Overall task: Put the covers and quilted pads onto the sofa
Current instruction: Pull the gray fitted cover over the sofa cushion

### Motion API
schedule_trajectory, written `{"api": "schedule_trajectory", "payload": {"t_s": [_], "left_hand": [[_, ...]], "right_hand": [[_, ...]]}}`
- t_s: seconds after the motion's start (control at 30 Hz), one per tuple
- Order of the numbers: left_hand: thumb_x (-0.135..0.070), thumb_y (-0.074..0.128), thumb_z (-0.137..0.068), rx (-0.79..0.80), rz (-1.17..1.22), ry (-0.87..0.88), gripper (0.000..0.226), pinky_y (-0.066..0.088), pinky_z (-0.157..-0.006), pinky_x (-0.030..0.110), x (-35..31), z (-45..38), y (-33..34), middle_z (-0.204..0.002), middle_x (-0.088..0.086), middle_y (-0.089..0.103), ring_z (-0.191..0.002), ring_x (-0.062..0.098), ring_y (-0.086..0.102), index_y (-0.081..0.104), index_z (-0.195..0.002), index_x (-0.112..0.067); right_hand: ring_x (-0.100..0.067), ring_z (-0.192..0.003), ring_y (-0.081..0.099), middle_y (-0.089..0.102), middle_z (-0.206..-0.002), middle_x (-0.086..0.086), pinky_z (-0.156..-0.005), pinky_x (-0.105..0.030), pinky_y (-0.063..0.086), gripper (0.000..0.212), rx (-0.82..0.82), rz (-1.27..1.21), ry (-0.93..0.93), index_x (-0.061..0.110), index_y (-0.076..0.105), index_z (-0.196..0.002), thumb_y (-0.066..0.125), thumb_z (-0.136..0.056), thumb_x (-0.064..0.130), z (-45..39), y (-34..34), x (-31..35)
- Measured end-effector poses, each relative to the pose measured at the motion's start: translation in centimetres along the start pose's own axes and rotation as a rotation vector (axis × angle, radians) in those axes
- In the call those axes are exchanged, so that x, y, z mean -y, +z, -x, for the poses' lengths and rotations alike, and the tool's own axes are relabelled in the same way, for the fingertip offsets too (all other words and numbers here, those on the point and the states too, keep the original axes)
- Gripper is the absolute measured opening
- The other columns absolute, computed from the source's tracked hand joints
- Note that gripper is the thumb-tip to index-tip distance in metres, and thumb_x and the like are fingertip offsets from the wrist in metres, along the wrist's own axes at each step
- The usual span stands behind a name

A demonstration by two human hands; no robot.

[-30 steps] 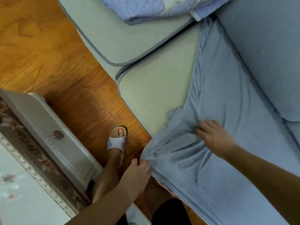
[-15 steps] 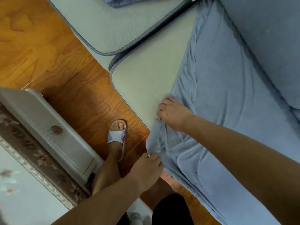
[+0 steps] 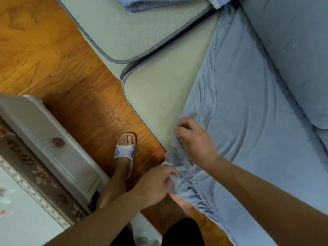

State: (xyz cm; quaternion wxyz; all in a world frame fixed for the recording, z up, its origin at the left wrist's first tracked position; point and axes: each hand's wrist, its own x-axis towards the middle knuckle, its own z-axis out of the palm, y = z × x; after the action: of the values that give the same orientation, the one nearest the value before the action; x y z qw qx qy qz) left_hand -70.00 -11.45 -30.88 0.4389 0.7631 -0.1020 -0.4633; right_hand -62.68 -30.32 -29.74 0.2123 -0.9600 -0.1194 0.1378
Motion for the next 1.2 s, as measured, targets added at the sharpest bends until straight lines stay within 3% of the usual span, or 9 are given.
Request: {"api": "schedule_trajectory", "payload": {"t_s": [0.1, 0.2, 0.33, 0.5, 0.6, 0.73, 0.93, 1.07, 1.2], "left_hand": [[-0.002, 0.049, -0.102, -0.257, 0.464, -0.161, 0.030, 0.049, -0.087, 0.012, -1.4, -2.2, -4.8, -0.115, -0.008, 0.066, -0.109, 0.008, 0.062, 0.063, -0.115, -0.025], [0.019, 0.040, -0.093, -0.227, 0.747, -0.112, 0.059, 0.047, -0.094, 0.010, -3.8, -4.5, -8.9, -0.136, 0.001, 0.059, -0.127, 0.014, 0.055, 0.052, -0.142, -0.013], [0.012, 0.043, -0.092, -0.038, 0.773, -0.055, 0.054, 0.053, -0.096, 0.021, -8.2, -6.7, -11.4, -0.126, -0.001, 0.070, -0.116, 0.012, 0.065, 0.061, -0.135, -0.014], [-0.039, 0.031, -0.109, -0.001, 0.550, -0.024, 0.037, 0.043, -0.075, 0.000, -9.0, -6.6, -12.3, -0.098, -0.026, 0.071, -0.091, -0.016, 0.063, 0.068, -0.107, -0.035], [-0.054, 0.028, -0.104, -0.002, 0.517, -0.019, 0.048, 0.047, -0.077, 0.009, -7.0, -4.1, -13.0, -0.091, -0.019, 0.072, -0.087, -0.005, 0.067, 0.070, -0.096, -0.033], [-0.039, 0.055, -0.101, 0.035, 0.442, 0.062, 0.029, 0.041, -0.060, 0.032, -4.0, -0.5, -13.7, -0.073, 0.001, 0.057, -0.065, 0.014, 0.052, 0.069, -0.082, -0.022], [-0.023, 0.061, -0.099, -0.097, 0.693, -0.024, 0.029, 0.049, -0.076, 0.040, 1.5, 3.0, -17.5, -0.105, 0.037, 0.063, -0.087, 0.031, 0.063, 0.068, -0.107, 0.004], [-0.020, 0.043, -0.106, -0.260, 1.251, -0.035, 0.044, 0.049, -0.096, 0.052, 3.5, 2.4, -18.1, -0.134, 0.034, 0.049, -0.118, 0.043, 0.052, 0.043, -0.137, 0.012], [-0.036, 0.046, -0.104, -0.394, 1.153, -0.240, 0.055, 0.056, -0.084, 0.045, 4.2, 1.2, -19.3, -0.126, 0.029, 0.059, -0.107, 0.039, 0.063, 0.048, -0.132, 0.011]], "right_hand": [[-0.008, -0.078, 0.054, 0.050, -0.120, -0.001, -0.062, -0.029, 0.051, 0.008, -0.172, -0.160, 0.117, 0.014, 0.066, -0.099, 0.061, -0.095, 0.009, 1.9, -0.4, 1.5], [-0.008, -0.074, 0.056, 0.046, -0.119, 0.001, -0.063, -0.021, 0.050, 0.012, -0.262, -0.283, 0.145, 0.013, 0.068, -0.097, 0.056, -0.096, 0.015, 3.0, -1.2, 4.3], [-0.009, -0.082, 0.060, 0.042, -0.121, 0.003, -0.069, -0.017, 0.052, 0.015, -0.221, -0.380, 0.058, 0.012, 0.068, -0.097, 0.054, -0.099, 0.017, 3.0, -3.3, 8.0], [-0.010, -0.086, 0.058, 0.043, -0.122, -0.003, -0.072, -0.017, 0.049, 0.010, -0.292, -0.385, -0.023, 0.017, 0.063, -0.097, 0.054, -0.100, 0.015, 1.4, -5.5, 7.7], [-0.012, -0.086, 0.056, 0.042, -0.123, -0.001, -0.069, -0.028, 0.050, 0.008, -0.251, -0.333, -0.014, 0.021, 0.061, -0.097, 0.058, -0.098, 0.014, 1.4, -5.7, 6.1], [-0.010, -0.093, 0.052, 0.042, -0.118, 0.003, -0.070, -0.026, 0.050, 0.014, -0.170, -0.260, -0.038, 0.017, 0.069, -0.100, 0.056, -0.098, 0.020, 2.0, -4.5, 5.9], [-0.001, -0.083, 0.049, 0.047, -0.102, 0.013, -0.068, -0.018, 0.042, 0.021, -0.006, -0.293, -0.002, 0.016, 0.069, -0.101, 0.052, -0.100, 0.028, 0.1, -0.9, 8.4], [-0.012, -0.084, 0.056, 0.057, -0.098, 0.004, -0.071, -0.032, 0.048, 0.011, -0.082, -0.323, 0.119, 0.016, 0.066, -0.098, 0.055, -0.099, 0.015, -4.7, 1.0, 8.5], [-0.016, -0.090, 0.059, 0.059, -0.102, 0.003, -0.082, -0.026, 0.045, 0.021, -0.143, -0.336, 0.247, 0.014, 0.067, -0.106, 0.054, -0.093, 0.003, -8.9, -0.8, 5.5]]}}
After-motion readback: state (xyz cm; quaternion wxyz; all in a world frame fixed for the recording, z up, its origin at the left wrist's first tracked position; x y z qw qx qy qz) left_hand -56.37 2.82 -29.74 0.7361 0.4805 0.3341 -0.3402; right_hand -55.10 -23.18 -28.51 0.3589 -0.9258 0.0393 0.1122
